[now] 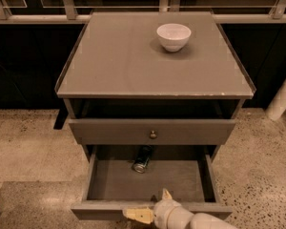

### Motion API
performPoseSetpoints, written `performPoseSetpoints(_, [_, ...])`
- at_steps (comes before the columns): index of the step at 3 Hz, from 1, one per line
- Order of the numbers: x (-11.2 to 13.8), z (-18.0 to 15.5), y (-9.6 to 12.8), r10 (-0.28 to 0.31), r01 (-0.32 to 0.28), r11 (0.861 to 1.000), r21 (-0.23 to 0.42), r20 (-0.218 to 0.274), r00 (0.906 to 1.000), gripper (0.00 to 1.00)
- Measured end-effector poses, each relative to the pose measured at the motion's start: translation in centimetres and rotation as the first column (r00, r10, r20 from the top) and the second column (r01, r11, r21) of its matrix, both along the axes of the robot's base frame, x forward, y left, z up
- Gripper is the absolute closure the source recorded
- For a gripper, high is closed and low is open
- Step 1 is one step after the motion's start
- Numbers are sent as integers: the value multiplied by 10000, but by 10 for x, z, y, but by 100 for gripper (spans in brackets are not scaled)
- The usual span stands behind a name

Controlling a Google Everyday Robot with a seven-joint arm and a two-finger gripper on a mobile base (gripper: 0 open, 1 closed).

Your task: Pick green can from middle drawer and place on counter

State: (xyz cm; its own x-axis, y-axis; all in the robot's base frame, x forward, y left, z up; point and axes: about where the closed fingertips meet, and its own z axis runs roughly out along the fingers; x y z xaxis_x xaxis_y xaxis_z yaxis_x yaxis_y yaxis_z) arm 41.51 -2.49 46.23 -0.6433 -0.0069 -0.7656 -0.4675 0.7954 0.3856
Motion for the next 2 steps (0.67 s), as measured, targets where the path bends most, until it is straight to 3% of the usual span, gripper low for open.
performPoseSetpoints(1, [29, 3, 32, 506, -495, 9985, -232, 518, 9974, 0])
performPoseSetpoints(2, [30, 3, 38, 617, -606, 9979, -237, 525, 9967, 0])
